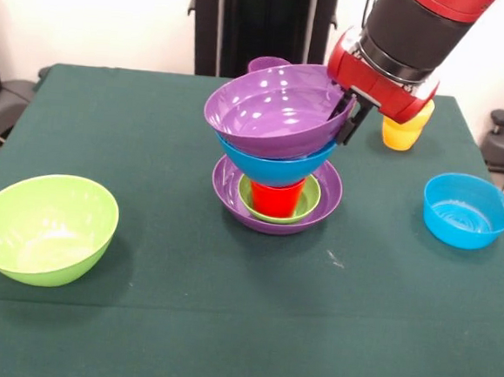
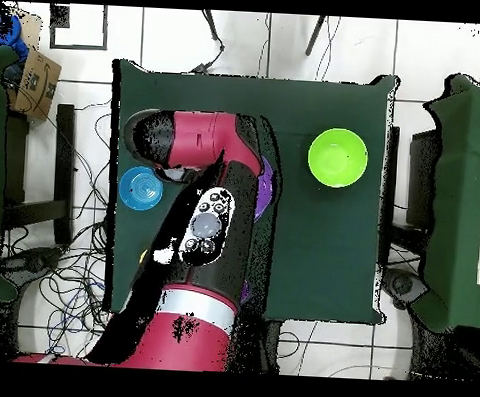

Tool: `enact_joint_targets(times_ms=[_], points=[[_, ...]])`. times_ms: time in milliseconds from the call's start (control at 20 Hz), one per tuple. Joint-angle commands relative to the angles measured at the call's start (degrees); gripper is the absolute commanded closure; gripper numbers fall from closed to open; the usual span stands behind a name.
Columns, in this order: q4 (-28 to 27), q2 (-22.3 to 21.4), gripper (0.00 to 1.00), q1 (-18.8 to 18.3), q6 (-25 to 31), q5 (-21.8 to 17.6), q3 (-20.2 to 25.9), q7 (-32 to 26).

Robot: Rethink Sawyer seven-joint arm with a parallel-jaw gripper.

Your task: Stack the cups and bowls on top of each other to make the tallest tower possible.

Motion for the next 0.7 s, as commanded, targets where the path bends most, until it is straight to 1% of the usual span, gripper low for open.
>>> enact_joint_targets(times_ms=[50,450,500,700], points=[[5.0,-0.6,1.0,0.3,-3.0,0.9,2.9,8.3],[6.1,-1.0,1.0,0.3,-3.9,1.1,3.0,8.1],[6.1,-1.0,0.0,0.3,-4.1,1.1,3.1,8.0],[6.7,-1.3,0.0,0.0,-4.3,1.9,3.4,8.6]])
